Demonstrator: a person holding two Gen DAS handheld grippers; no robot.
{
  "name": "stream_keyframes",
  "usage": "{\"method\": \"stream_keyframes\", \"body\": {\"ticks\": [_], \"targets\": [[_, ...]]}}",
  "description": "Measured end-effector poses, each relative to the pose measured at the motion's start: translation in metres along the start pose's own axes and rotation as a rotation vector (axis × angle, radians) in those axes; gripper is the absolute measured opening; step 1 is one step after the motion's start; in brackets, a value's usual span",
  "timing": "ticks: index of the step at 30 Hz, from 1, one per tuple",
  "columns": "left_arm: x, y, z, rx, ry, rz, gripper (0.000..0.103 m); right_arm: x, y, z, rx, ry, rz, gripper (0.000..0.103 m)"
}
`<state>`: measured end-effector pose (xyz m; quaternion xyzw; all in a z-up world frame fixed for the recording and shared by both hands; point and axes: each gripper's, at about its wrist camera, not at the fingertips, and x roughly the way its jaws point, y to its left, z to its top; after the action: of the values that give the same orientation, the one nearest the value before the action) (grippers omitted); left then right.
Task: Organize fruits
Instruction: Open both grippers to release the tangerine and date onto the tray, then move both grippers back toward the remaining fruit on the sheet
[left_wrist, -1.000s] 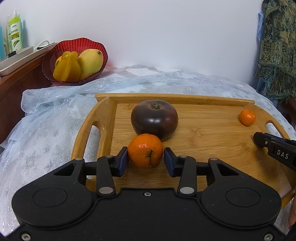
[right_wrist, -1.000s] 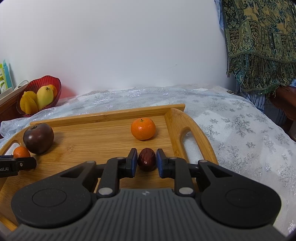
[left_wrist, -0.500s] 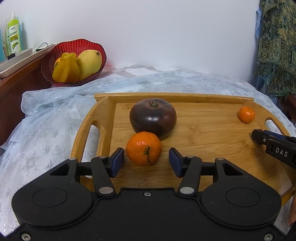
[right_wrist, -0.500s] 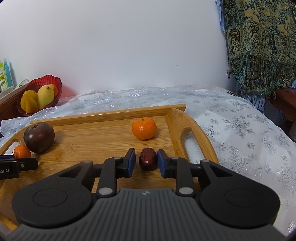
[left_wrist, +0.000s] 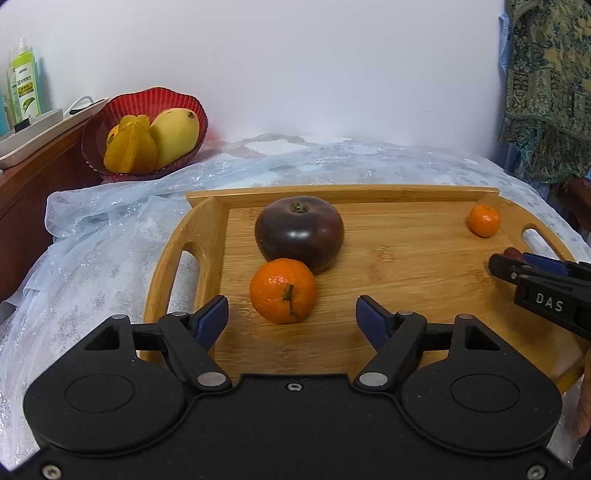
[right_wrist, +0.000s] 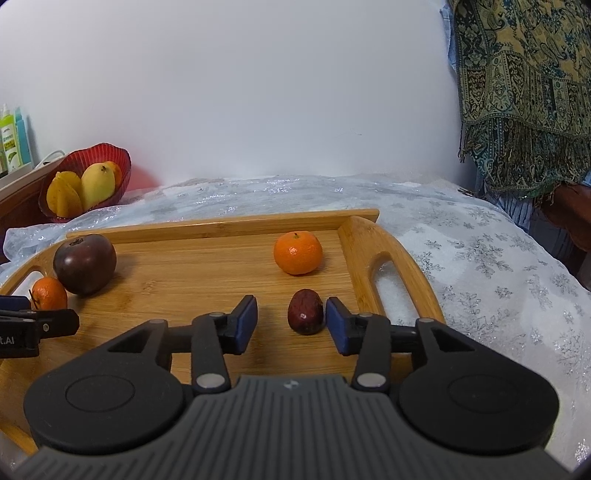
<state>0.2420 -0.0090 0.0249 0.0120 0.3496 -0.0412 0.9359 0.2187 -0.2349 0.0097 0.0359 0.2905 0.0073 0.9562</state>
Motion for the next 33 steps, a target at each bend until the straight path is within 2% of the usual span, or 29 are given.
{"method": "stream_keyframes", "body": {"ticks": [12,22,29,33], "targets": [[-0.008,-0.001,-0.005,-0.008,-0.006,-0.007,0.078,-0.007,0.0,-0.002,0.006,0.003,0.01,0.062],[-0.029,-0.003,-0.016,-0.007,-0.035,-0.018,0.086,-0.022,-0.002,-0.007,0.024,-0.018,0.038,0.064],[-0.043,-0.004,-0.023,-0.011,-0.05,-0.026,0.087,-0.043,-0.001,-0.012,-0.006,-0.064,0.041,0.069],[-0.052,-0.007,-0.028,-0.005,-0.064,-0.032,0.089,-0.06,-0.006,-0.016,0.001,-0.085,0.034,0.077]]}}
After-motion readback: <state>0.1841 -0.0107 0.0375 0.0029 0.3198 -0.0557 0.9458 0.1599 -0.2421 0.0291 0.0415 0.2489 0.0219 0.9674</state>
